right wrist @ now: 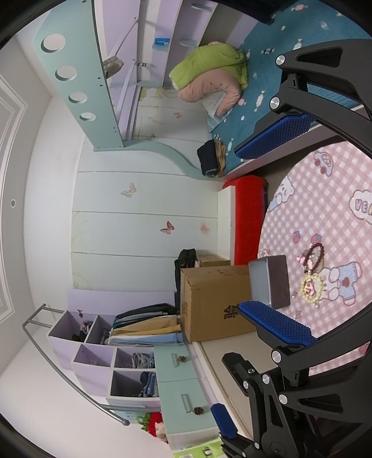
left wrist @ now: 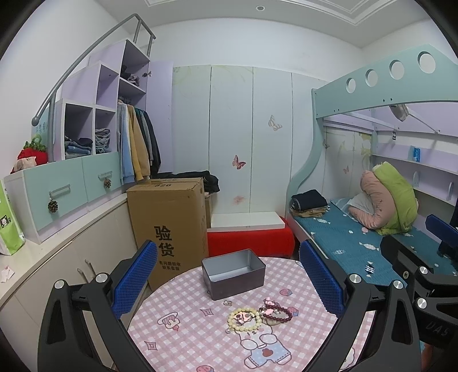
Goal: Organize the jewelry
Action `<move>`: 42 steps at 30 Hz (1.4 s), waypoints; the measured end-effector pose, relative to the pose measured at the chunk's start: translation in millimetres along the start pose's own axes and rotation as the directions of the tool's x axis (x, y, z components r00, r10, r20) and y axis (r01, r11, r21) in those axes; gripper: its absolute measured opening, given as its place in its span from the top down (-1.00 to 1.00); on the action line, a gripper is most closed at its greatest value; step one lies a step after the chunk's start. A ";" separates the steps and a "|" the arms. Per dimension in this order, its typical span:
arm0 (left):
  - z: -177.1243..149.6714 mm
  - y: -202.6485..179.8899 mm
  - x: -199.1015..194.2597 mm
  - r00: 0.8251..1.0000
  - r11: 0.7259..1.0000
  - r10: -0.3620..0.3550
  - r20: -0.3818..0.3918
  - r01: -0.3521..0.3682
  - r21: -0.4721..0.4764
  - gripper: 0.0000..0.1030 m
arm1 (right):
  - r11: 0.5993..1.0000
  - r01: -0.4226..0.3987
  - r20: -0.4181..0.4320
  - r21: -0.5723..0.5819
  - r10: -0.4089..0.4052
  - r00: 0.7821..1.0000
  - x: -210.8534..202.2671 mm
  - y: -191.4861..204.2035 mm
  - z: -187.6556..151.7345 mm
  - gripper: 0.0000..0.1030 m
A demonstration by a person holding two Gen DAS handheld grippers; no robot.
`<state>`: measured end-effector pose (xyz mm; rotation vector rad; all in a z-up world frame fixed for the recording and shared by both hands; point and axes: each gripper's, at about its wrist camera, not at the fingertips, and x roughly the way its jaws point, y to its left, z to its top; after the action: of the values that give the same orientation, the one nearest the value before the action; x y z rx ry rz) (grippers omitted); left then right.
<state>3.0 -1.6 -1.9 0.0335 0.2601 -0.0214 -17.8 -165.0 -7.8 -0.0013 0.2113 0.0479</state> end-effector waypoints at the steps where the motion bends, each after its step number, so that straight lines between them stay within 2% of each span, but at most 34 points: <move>1: -0.2 0.2 -0.1 1.000 1.000 0.000 0.001 0.000 0.000 -0.87 | 1.000 0.000 0.000 0.002 0.000 1.000 -0.1 -0.1 -1.0 -0.87; 14: -2.2 -3.3 2.2 1.000 1.000 -0.002 -0.008 0.002 0.003 -0.87 | 1.000 -0.001 -0.007 0.001 0.001 1.000 4.5 -1.1 -10.0 -0.87; 18: -1.8 -1.8 5.7 1.000 1.000 -0.004 -0.017 0.004 -0.002 -0.87 | 1.000 -0.004 -0.018 0.007 0.004 1.000 14.6 -2.3 -20.4 -0.87; 28: -10.0 3.8 23.4 0.999 1.000 0.006 -0.051 -0.005 0.005 -0.87 | 1.000 -0.006 -0.062 0.022 0.008 0.998 26.4 -6.3 -19.8 -0.87; 32: -19.3 17.8 39.0 0.996 1.000 0.006 -0.088 -0.008 -0.026 -0.87 | 1.000 0.001 -0.101 0.030 0.003 0.995 38.6 -10.0 -26.5 -0.87; 37: -40.0 33.3 61.6 0.987 0.998 0.054 -0.153 -0.059 -0.027 -0.87 | 0.999 0.008 -0.177 0.047 0.001 0.984 63.0 -17.0 -44.7 -0.87; 40: -59.8 42.2 77.9 0.979 0.999 0.005 -0.203 -0.014 -0.040 -0.87 | 0.999 0.011 -0.235 0.050 0.001 0.972 81.0 -19.8 -59.3 -0.87; 42: -73.8 47.3 91.5 0.966 0.997 0.005 -0.257 -0.024 -0.070 -0.87 | 0.999 0.010 -0.271 0.050 0.003 0.963 92.5 -20.8 -69.1 -0.87</move>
<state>73.7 46.7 -95.3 -0.0346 0.5203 0.0075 59.1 -181.8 -94.8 0.0427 0.4866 0.0386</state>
